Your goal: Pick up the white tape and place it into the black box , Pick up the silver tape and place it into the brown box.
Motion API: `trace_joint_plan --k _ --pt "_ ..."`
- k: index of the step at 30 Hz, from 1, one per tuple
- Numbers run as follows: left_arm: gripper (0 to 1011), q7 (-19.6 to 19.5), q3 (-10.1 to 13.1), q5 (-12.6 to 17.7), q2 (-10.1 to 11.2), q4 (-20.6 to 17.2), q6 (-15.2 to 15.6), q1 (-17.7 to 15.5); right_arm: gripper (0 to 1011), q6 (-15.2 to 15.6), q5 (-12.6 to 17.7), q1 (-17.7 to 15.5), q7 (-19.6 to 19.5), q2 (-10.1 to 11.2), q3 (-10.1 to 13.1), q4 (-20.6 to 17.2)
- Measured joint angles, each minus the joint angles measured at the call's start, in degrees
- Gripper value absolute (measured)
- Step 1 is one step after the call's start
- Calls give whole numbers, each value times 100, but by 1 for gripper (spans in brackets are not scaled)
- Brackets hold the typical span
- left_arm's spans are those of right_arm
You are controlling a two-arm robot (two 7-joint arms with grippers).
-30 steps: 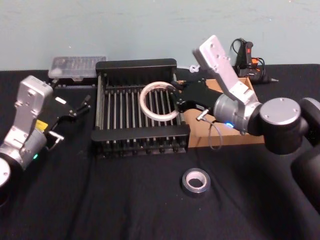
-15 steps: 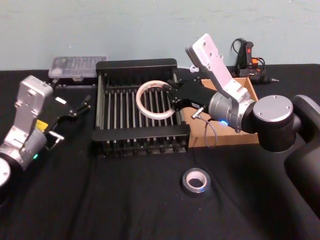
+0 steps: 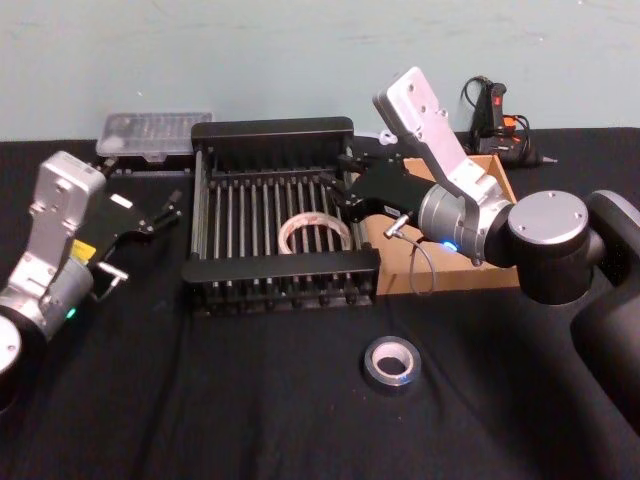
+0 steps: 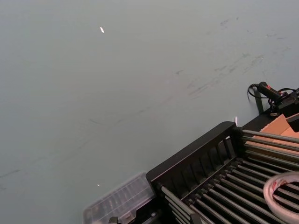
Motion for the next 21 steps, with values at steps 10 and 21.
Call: trace_joint_plan --k 10,21 --pt "1001 0 0 0 0 0 0 0 632 -1 6 -5 1 4 1 -6" --pt "1001 0 0 0 0 0 0 0 979 -1 6 -30 -7 27 4 -42"
